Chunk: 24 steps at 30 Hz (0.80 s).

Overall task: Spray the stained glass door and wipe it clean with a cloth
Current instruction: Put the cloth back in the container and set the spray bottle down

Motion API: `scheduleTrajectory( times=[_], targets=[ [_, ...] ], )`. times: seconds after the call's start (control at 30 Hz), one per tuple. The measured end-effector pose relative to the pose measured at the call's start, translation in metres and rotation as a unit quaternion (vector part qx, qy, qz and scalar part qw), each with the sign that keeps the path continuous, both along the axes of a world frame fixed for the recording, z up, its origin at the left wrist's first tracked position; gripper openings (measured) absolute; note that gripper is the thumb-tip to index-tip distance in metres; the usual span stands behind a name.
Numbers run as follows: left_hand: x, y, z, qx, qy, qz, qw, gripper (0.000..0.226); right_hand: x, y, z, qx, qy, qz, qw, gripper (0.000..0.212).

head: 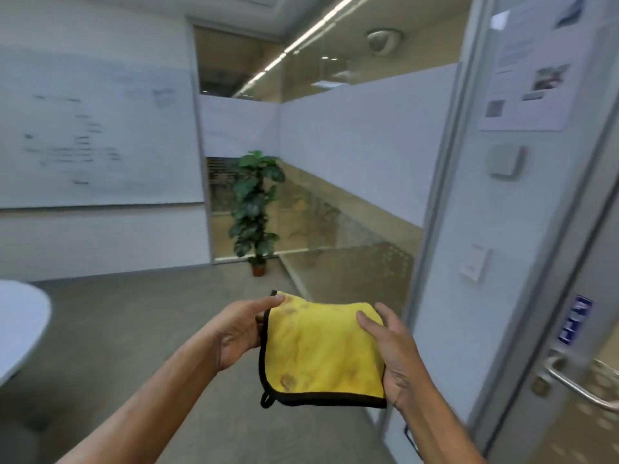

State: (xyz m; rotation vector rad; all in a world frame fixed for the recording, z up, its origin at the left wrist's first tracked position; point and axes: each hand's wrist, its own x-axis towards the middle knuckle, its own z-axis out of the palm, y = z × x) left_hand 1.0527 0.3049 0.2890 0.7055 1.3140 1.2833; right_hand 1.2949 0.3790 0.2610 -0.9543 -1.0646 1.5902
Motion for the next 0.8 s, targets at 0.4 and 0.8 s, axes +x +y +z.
scheduleTrajectory(
  times=[0.4,0.8],
  targets=[
    [-0.061,-0.124,-0.059,-0.010,0.211,0.161,0.964,0.106,-0.120,-0.012,-0.026,0.034,-0.029,0.258,0.965,0.057],
    [-0.208,-0.277,-0.064,-0.069,0.404,0.294,0.864,0.051,-0.314,-0.103,-0.041,0.291,-0.260,0.427,0.815,0.079]
  ],
)
